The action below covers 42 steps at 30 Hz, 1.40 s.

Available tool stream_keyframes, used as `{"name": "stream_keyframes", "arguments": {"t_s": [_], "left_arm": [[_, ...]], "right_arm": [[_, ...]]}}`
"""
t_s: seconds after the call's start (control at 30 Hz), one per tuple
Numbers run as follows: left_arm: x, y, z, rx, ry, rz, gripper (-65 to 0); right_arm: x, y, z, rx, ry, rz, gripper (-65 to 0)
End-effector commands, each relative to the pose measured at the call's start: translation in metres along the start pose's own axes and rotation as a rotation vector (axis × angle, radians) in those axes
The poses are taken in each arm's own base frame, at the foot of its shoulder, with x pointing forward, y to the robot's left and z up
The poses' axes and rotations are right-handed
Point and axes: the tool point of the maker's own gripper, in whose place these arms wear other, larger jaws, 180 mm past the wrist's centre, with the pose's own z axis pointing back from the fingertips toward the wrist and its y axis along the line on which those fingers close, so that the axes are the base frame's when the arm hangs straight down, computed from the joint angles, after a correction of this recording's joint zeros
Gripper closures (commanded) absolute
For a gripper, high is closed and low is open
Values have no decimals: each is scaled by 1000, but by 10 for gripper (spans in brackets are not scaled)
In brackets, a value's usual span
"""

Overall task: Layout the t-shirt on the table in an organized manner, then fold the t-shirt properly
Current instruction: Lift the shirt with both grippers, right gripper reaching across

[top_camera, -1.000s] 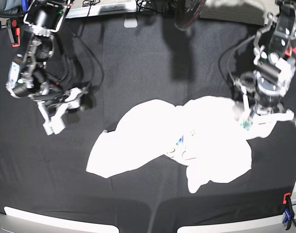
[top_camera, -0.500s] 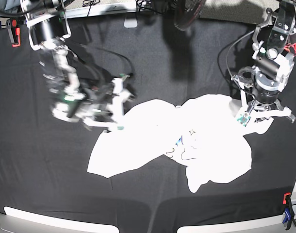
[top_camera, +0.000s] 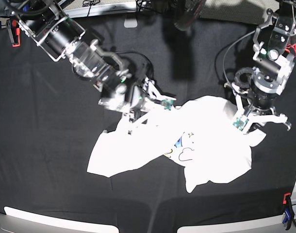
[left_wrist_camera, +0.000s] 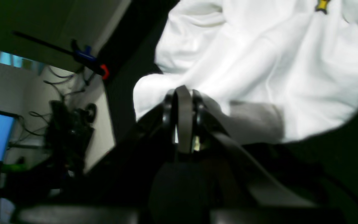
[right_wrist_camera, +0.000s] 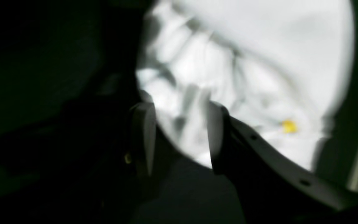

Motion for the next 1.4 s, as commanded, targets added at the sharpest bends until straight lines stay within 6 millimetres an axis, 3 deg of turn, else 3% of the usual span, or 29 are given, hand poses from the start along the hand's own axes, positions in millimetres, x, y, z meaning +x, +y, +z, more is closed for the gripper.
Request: {"name": "stream_keyframes", "arguments": {"t_s": [0.0,0.13,0.43,0.77,1.0,1.2,1.37], "left_arm": [[13,23,-2,80,-46,-20,0],[20,41,-15,121,-55,-14,0],[8,32,-28,65,-28,40,0],[2,31,-31,61,-8,39,0],[2,31,-31,61,-7,40,0],[2,31,-31,61,-8,40,0],[2,31,-31,61,-7,40,0]], "right_arm": [[11,-21,5,-76,-37,13,-249],[25,-34,7,-178,-93,52,-249],[48,-35,10,-194,-198,75,-249],[45,-37,8,-204,-188,78,-194],[23,-54,-15,-234,-118,37,-194],[53,-53,-29,-215,-174,15,-194],[57,-50,-44,-211,-132,33,-194]]}}
